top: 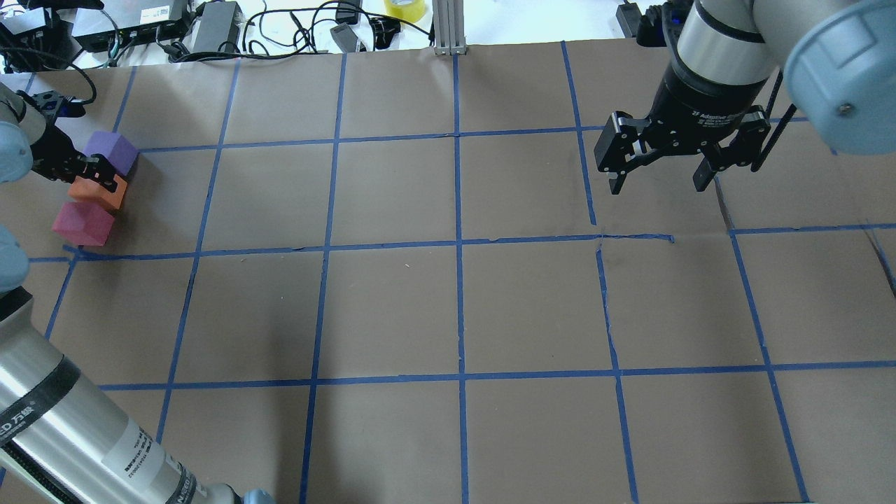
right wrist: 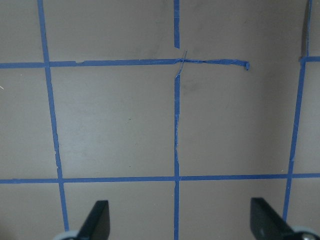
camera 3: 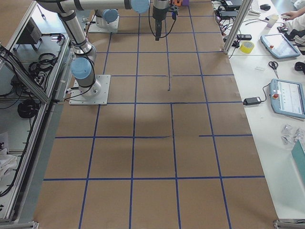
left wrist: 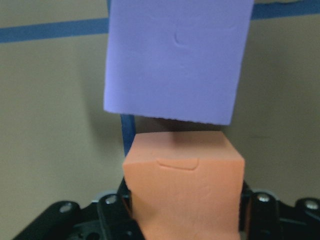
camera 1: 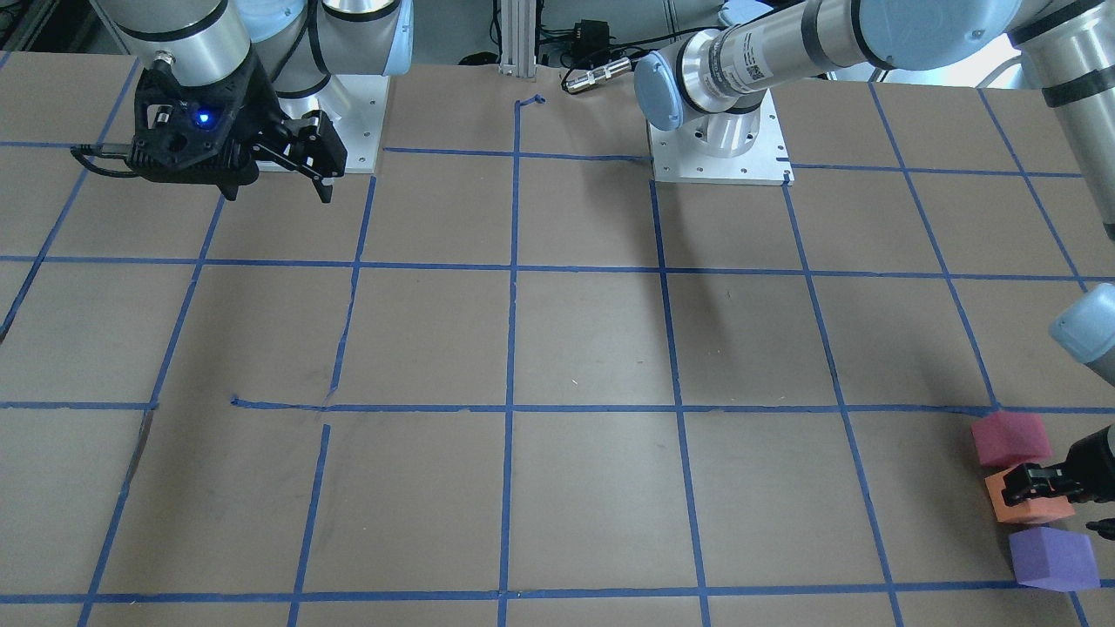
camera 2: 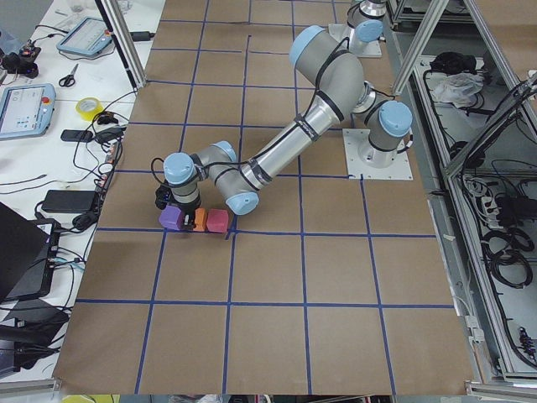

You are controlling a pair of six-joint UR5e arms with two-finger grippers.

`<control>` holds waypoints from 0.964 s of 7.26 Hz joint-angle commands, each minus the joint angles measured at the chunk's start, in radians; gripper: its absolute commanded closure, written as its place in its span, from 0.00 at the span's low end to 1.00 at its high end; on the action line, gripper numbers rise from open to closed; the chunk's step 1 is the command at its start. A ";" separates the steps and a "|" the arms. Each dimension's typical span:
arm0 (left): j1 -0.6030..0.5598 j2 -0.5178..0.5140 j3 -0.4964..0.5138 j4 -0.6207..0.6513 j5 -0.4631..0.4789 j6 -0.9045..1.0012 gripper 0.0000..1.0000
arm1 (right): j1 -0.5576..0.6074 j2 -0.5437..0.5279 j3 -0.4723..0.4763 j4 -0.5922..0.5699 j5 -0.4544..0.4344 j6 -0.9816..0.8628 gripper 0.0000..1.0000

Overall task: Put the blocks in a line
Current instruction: 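Lower the orange cube between the pink and purple cubes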

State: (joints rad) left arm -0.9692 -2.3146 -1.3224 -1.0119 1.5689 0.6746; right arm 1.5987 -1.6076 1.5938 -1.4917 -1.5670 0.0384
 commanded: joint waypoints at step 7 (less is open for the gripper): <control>0.000 -0.005 0.000 0.026 -0.003 0.007 0.00 | 0.000 0.000 0.000 -0.001 0.001 0.000 0.00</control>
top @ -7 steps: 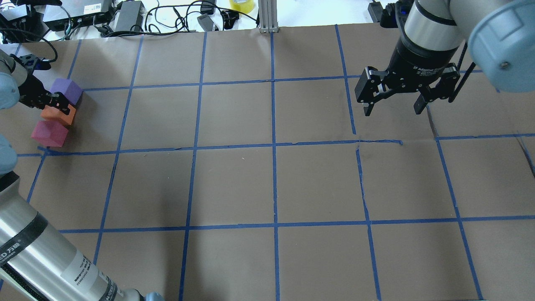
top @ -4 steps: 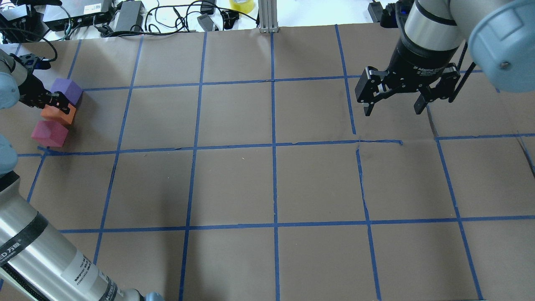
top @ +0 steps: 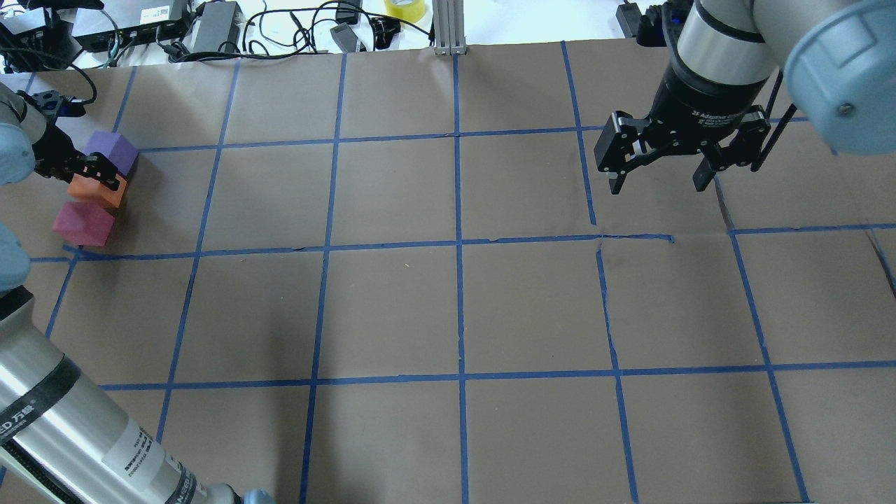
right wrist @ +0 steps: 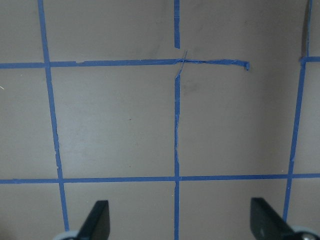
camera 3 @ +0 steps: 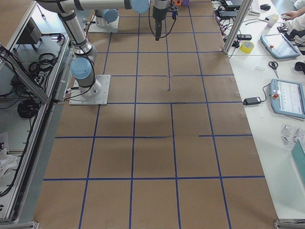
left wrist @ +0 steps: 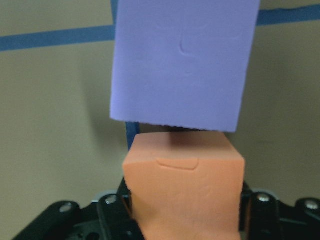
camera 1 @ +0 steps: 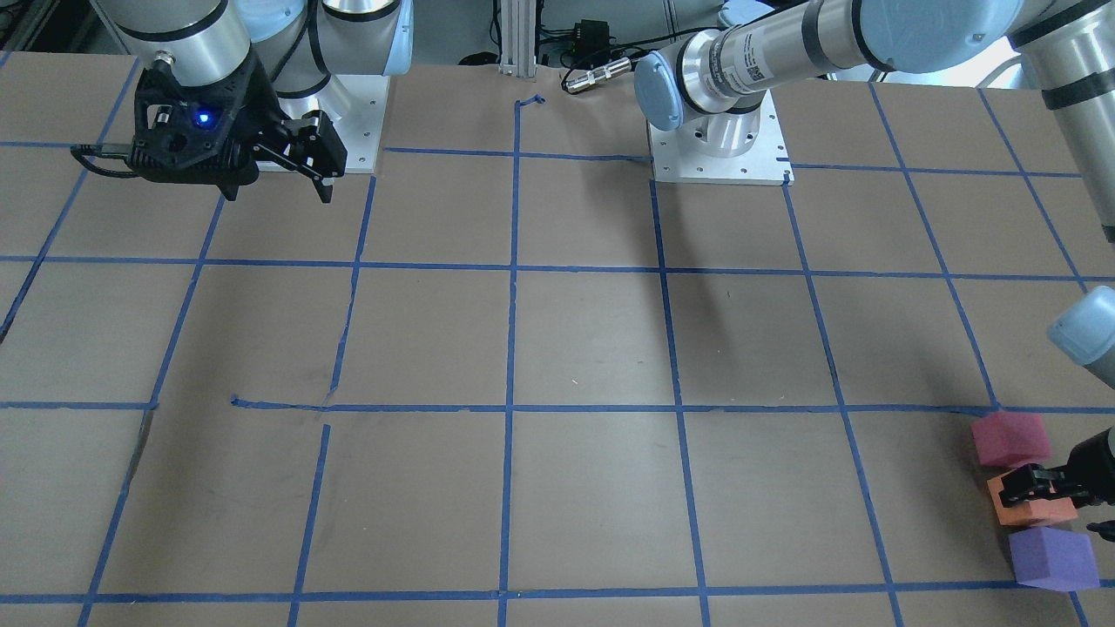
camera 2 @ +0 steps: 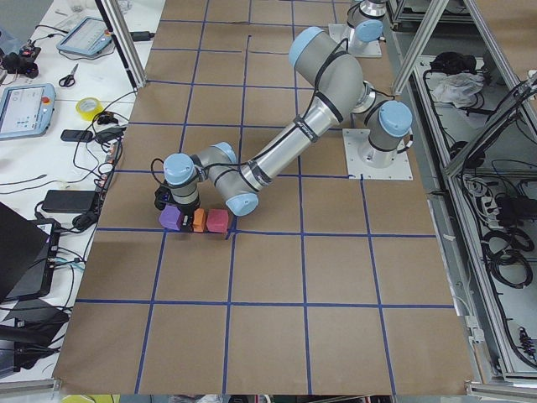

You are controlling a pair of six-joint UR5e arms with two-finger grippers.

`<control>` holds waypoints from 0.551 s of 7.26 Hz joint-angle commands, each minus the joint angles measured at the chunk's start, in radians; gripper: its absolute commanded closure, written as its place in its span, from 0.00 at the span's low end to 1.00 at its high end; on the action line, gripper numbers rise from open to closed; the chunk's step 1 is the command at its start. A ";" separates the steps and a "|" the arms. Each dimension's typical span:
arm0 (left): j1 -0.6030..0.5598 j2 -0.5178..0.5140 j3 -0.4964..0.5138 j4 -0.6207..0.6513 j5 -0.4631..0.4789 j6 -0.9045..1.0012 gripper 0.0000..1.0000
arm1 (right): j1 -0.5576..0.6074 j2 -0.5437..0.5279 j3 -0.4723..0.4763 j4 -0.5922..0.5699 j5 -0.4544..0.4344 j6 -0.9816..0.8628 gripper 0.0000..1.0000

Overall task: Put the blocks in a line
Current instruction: 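Lower the orange cube between the pink and purple cubes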

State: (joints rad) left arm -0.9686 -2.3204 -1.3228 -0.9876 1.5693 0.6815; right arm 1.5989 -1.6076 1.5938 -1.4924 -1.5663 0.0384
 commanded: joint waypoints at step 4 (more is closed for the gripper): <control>-0.030 0.093 0.007 -0.069 0.024 0.000 0.00 | 0.000 0.002 0.000 -0.002 0.000 0.005 0.00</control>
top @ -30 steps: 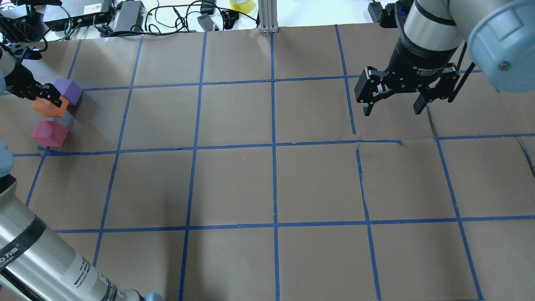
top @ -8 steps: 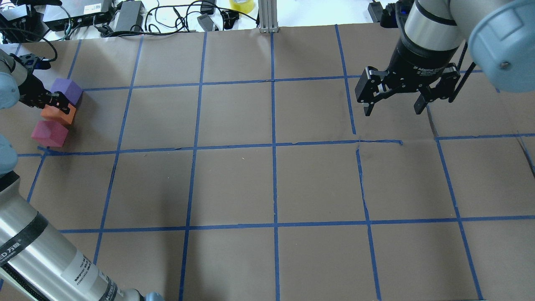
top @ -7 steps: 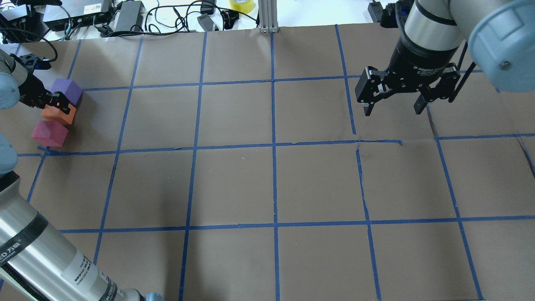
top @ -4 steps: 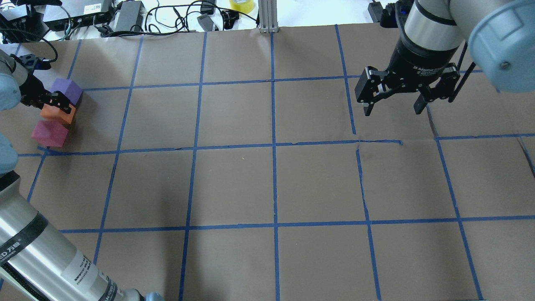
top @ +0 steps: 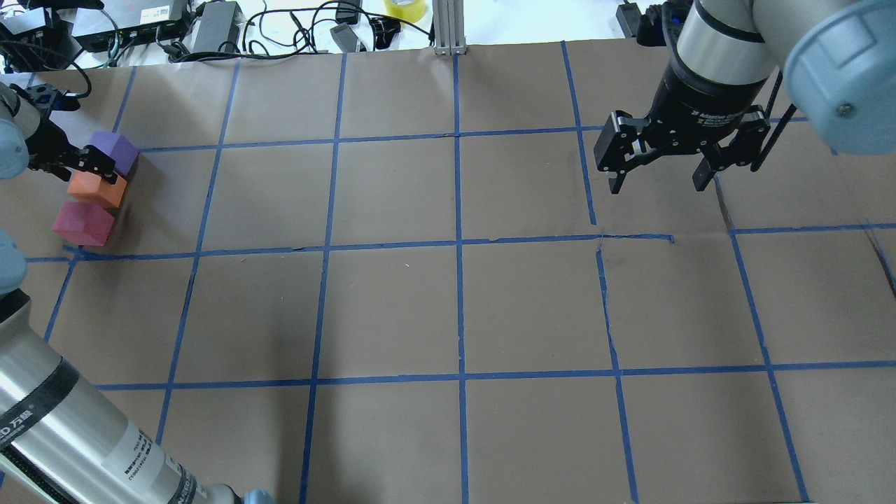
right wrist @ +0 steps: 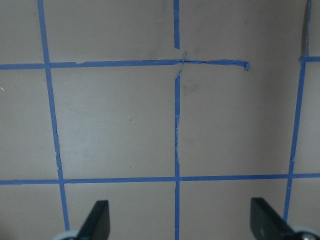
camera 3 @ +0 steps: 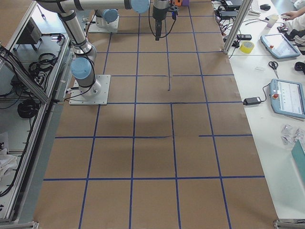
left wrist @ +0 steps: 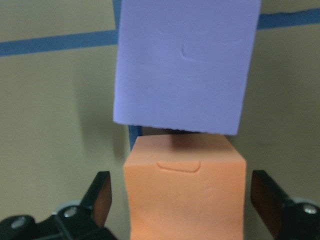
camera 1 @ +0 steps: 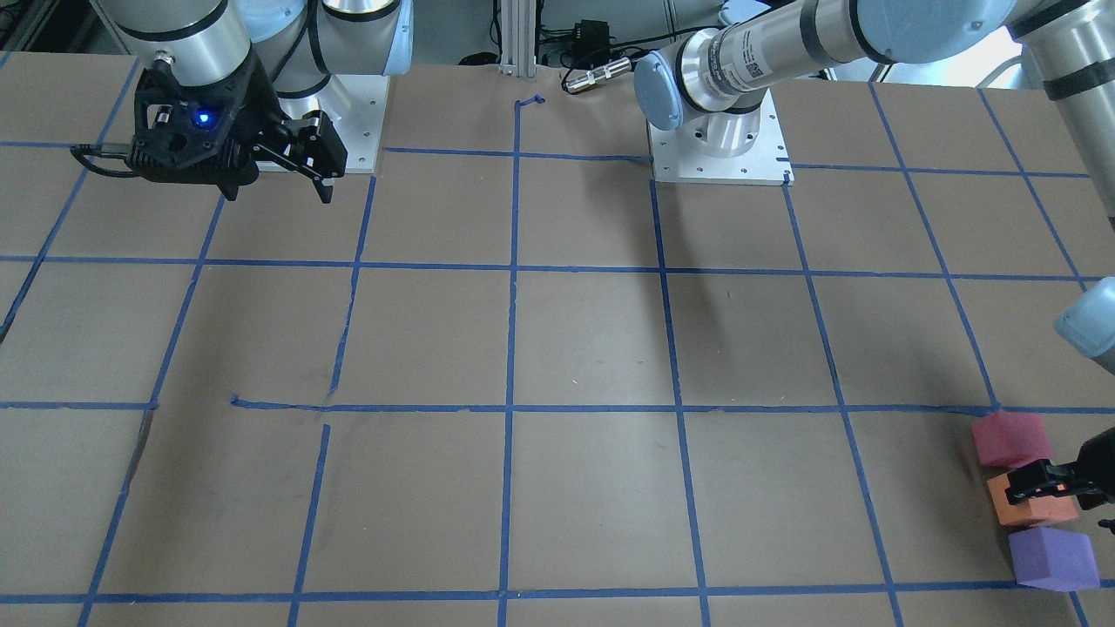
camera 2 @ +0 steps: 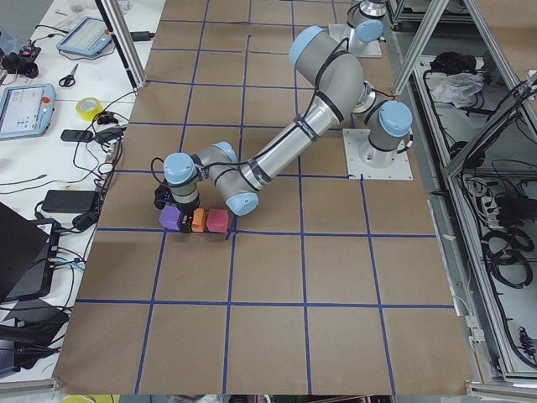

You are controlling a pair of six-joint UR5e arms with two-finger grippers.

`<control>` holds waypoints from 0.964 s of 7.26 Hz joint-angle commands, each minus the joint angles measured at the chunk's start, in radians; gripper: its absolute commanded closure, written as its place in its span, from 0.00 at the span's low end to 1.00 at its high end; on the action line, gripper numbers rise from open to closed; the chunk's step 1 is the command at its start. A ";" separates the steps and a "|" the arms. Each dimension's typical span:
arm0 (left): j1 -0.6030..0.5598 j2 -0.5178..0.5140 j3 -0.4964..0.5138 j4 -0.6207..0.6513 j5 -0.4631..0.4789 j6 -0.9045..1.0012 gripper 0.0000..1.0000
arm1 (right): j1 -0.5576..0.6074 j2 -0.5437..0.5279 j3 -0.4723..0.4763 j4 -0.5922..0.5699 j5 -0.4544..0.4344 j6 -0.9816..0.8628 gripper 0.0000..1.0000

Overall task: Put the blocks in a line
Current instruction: 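Open the left gripper and lift it off the orange cube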

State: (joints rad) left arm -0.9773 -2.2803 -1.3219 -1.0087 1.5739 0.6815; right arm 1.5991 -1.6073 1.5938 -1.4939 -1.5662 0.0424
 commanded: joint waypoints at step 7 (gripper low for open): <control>-0.122 0.631 -0.002 -0.565 0.023 0.004 0.00 | -0.001 0.000 0.000 0.000 0.000 -0.001 0.00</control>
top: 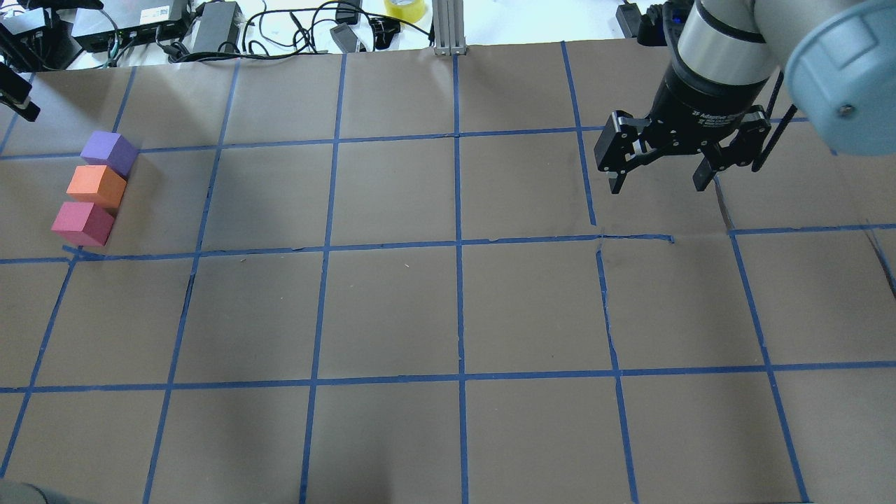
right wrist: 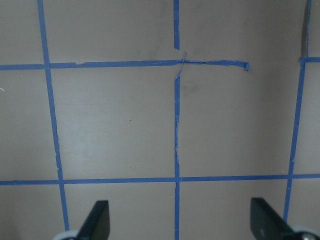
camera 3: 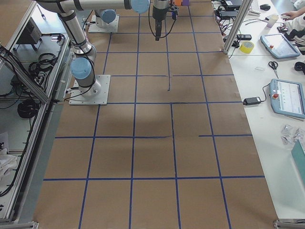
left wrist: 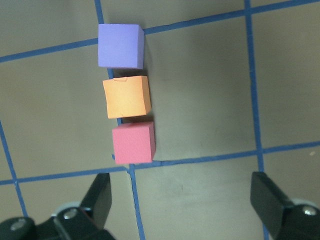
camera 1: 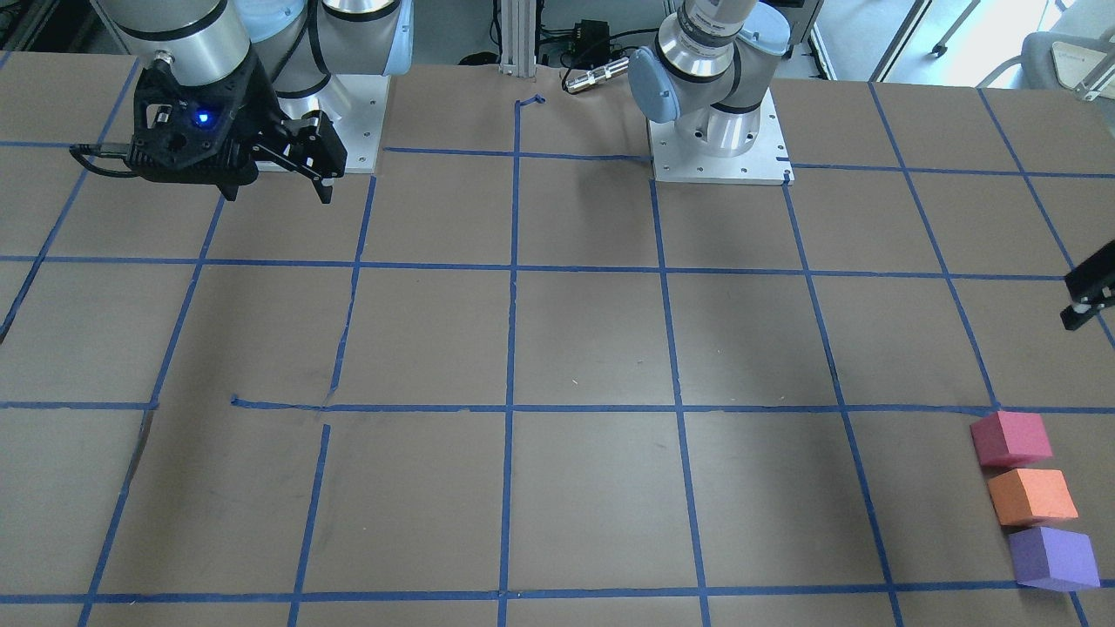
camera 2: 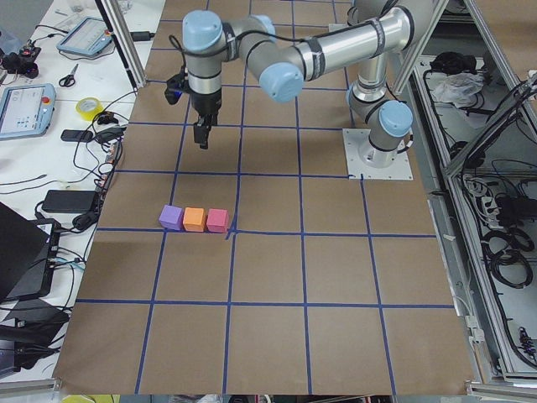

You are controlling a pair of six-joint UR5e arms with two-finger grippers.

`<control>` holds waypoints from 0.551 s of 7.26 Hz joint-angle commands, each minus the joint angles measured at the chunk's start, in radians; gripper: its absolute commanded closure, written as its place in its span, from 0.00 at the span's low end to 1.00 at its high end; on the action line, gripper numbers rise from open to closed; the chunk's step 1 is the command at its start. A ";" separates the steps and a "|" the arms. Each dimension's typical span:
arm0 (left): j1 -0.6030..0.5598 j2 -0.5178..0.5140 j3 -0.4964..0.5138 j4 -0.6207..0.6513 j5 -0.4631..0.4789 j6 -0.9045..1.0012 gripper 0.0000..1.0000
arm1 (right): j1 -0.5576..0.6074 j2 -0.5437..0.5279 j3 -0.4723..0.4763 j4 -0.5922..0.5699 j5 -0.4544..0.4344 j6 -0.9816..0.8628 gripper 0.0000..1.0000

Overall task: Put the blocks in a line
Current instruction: 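Open the left gripper and lift it off the orange cube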

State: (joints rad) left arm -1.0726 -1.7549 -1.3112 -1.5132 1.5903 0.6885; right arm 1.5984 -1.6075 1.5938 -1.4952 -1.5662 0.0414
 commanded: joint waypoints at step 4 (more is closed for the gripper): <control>-0.073 0.192 -0.091 -0.076 -0.007 -0.172 0.00 | 0.000 0.001 0.000 0.001 0.000 0.000 0.00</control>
State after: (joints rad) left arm -1.1223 -1.5717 -1.3959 -1.5918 1.5884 0.5921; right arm 1.5984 -1.6074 1.5938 -1.4945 -1.5662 0.0414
